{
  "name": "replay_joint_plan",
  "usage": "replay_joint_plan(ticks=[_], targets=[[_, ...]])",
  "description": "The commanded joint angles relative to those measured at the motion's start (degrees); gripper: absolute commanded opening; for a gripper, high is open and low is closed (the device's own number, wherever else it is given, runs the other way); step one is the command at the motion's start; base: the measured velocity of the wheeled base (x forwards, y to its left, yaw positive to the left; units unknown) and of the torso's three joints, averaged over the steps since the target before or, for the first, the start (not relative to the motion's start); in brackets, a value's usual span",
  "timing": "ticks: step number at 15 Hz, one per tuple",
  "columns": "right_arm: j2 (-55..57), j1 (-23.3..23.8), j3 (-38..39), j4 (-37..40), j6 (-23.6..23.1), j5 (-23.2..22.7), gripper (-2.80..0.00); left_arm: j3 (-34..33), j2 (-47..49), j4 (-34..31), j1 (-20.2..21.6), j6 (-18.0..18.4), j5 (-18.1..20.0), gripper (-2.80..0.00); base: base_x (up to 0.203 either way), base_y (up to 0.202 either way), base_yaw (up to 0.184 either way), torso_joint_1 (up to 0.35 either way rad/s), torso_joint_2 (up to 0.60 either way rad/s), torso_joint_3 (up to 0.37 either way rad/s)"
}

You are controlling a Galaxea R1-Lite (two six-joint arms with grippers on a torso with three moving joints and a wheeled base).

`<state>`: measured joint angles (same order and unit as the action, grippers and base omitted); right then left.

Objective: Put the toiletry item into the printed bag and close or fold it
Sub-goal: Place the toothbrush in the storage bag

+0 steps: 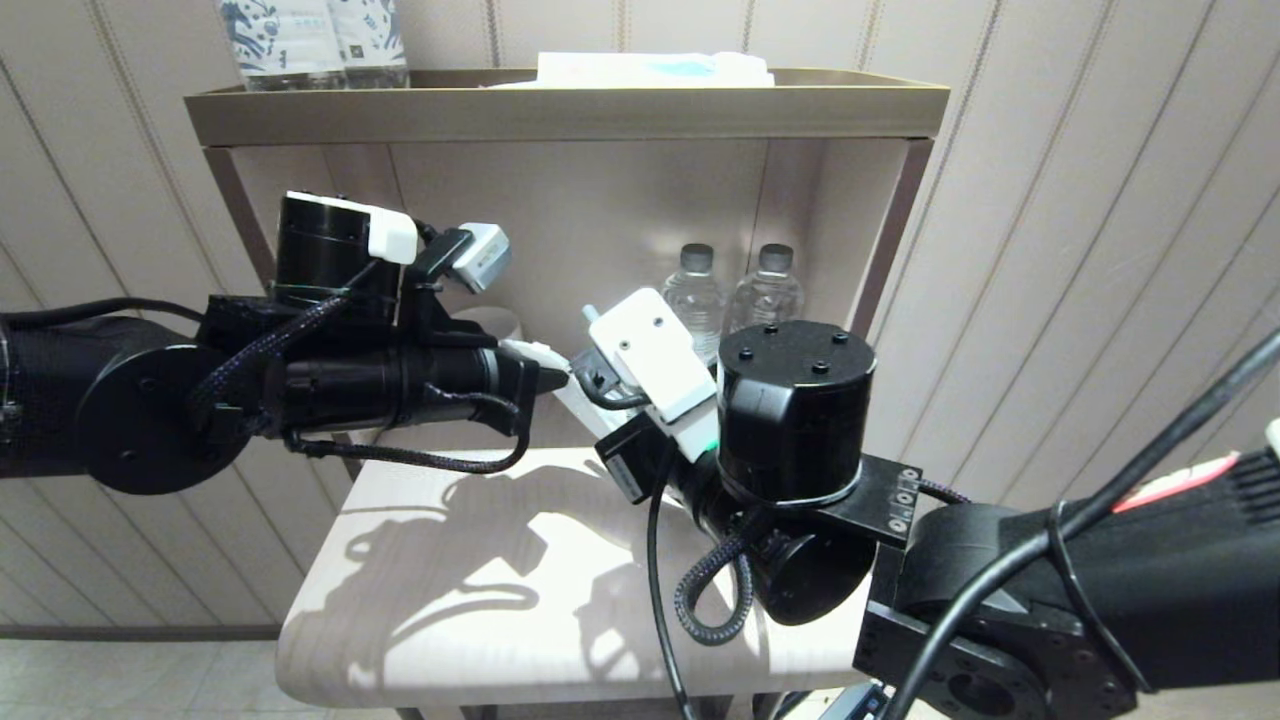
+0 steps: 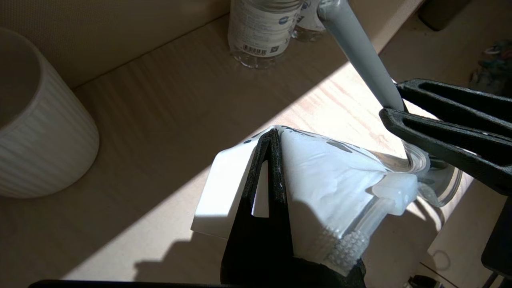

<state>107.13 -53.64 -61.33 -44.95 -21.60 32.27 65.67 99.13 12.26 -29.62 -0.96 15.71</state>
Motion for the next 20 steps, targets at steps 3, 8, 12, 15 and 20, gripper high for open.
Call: replay_joint_plan(ticks=[3,8,12,15,20], targets=[[-0.69,-0.06,0.16,0.91,1.04,-1.16,-2.80,0.60,1.68,0.13,0.10,-0.09,1.49,-2.80,0.000,0.000,0.000,0.000,0.00,0.000],[-2.04,0.92,1.32,0.91,1.43,-1.47,-2.80,3.24,4.09,-0.13,0.36,-0.09,3.46,-2.80,0.000,0.000,0.000,0.000,0.00,0.000],[-2.91,2.05,2.18,0.94,2.70,-3.03,-2.80,3.50,5.42,-0.22,0.70,-0.02,4.47,-2.80,0.000,0.000,0.000,0.000,0.00,0.000],[-3.86,2.14,2.36,0.98,2.80,-3.62,-2.80,3.74,6.32,-1.50,0.95,0.16,6.04,-2.80,0.000,0.000,0.000,0.000,0.00,0.000],[-4.59,2.22,2.36,0.91,2.62,-3.84,-2.80,5.55,6.57,-7.46,2.08,1.40,8.53,-2.80,0.000,0.000,0.000,0.000,0.00,0.000]])
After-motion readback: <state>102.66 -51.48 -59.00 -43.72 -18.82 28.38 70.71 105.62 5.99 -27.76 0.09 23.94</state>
